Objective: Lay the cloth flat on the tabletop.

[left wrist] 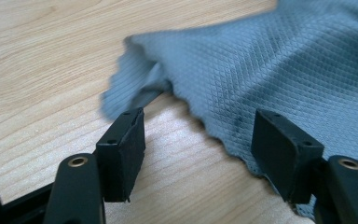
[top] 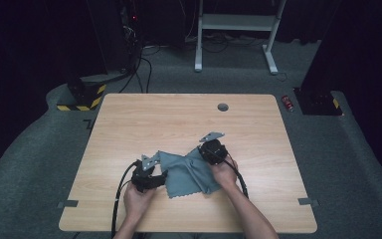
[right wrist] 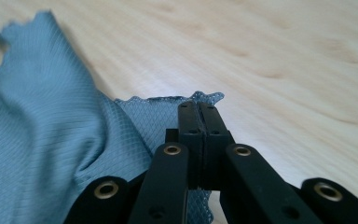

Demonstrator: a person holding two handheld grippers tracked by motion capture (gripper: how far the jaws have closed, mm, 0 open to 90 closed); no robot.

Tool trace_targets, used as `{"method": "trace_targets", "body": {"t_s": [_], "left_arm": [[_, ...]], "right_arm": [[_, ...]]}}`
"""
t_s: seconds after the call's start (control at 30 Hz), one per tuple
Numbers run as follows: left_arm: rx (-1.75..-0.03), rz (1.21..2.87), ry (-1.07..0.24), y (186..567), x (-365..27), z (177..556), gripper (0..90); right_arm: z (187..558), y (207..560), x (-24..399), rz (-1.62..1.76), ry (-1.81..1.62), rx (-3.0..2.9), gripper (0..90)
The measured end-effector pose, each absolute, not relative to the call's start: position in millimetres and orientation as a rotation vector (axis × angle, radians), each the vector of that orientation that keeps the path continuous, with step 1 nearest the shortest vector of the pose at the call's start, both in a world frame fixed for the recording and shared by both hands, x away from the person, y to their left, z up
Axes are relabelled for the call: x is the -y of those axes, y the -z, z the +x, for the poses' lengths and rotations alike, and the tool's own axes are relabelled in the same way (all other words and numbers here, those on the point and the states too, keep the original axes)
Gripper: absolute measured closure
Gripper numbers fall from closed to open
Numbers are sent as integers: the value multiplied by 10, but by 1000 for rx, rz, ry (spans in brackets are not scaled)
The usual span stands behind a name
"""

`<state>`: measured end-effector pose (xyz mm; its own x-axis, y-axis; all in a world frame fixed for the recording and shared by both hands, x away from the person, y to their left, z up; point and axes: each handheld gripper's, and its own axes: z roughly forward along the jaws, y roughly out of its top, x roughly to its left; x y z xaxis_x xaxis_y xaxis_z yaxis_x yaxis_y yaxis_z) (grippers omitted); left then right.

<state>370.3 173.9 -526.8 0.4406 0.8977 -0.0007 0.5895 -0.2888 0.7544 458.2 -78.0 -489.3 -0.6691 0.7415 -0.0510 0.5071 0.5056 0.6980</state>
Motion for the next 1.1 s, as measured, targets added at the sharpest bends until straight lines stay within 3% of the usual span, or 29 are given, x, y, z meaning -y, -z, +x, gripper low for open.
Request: {"method": "trace_targets", "body": {"t_s": [0.43,0.53,0.93,1.1], "left_arm": [[-1247,1997,-566,5269,-1737,3702,353],[-1247,1998,-567,5269,-1738,3703,353],[-1247,1997,-566,5269,-1738,3703,353],[-1247,1997,-567,5269,-1738,3703,353]], "right_arm": [[4724,4866,1501,1287,-908,-2217,892],[4719,4924,1523,1294,-870,-2249,884],[4632,5003,1343,1221,-868,-2310,689],[4665,5096,1293,1237,-835,-2362,712]]}}
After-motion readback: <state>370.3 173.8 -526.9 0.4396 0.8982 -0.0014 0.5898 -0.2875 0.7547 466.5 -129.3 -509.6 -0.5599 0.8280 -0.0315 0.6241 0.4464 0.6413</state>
